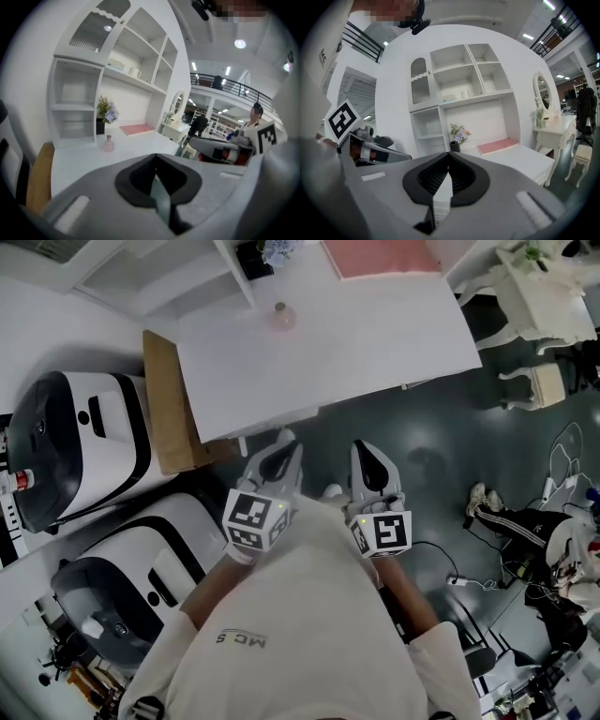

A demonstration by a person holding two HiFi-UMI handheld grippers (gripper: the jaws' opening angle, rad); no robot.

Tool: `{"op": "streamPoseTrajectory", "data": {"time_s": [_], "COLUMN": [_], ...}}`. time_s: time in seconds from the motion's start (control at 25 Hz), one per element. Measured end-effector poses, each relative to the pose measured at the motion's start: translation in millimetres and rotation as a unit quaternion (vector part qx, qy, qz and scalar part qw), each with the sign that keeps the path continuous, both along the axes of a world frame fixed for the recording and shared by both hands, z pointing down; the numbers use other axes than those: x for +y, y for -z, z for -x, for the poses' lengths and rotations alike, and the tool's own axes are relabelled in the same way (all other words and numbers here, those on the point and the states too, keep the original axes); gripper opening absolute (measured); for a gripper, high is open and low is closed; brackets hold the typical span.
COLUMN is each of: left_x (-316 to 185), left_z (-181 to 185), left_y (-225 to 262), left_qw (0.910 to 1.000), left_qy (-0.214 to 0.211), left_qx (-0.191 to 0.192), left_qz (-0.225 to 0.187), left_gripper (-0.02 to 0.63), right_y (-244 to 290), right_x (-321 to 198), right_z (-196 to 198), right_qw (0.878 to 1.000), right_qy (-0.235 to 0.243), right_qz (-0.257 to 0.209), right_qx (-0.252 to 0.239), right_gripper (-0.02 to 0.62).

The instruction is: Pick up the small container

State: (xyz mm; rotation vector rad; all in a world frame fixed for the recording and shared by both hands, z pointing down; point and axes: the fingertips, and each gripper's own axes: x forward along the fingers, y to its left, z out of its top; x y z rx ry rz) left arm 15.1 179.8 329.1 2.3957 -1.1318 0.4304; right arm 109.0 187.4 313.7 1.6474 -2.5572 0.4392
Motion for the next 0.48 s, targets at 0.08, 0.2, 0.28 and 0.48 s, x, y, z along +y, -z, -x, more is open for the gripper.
{"op": "streamPoseTrajectory", "data": {"time_s": [0.08, 0.2, 0.28, 0.48], "left_x": [-26, -59, -73, -112], "left_z": [18, 47, 65, 86], "left_y": [8, 9, 5, 2], "left_qw": [0.9999, 0.9996, 0.9991, 0.9980], "left_qy": [-0.010, -0.027, -0.042, -0.061], "left_qx": [0.006, 0.010, 0.004, 0.015], "left_qz": [-0.005, -0.008, -0.006, -0.012], "left_gripper": [0.002, 0.002, 0.002, 0.002], "right_y": [10, 12, 5, 1], "right_x": [-27, -64, -84, -129], "right_z": [23, 58, 81, 110], "right_qw": [1.000, 1.000, 0.999, 0.999], "right_qy": [0.001, -0.003, -0.003, -0.026], "right_qz": [-0.010, -0.017, -0.012, -0.020], "right_qx": [0.009, 0.023, 0.035, 0.038], "right_gripper": [-0.012, -0.012, -0.012, -0.012]}}
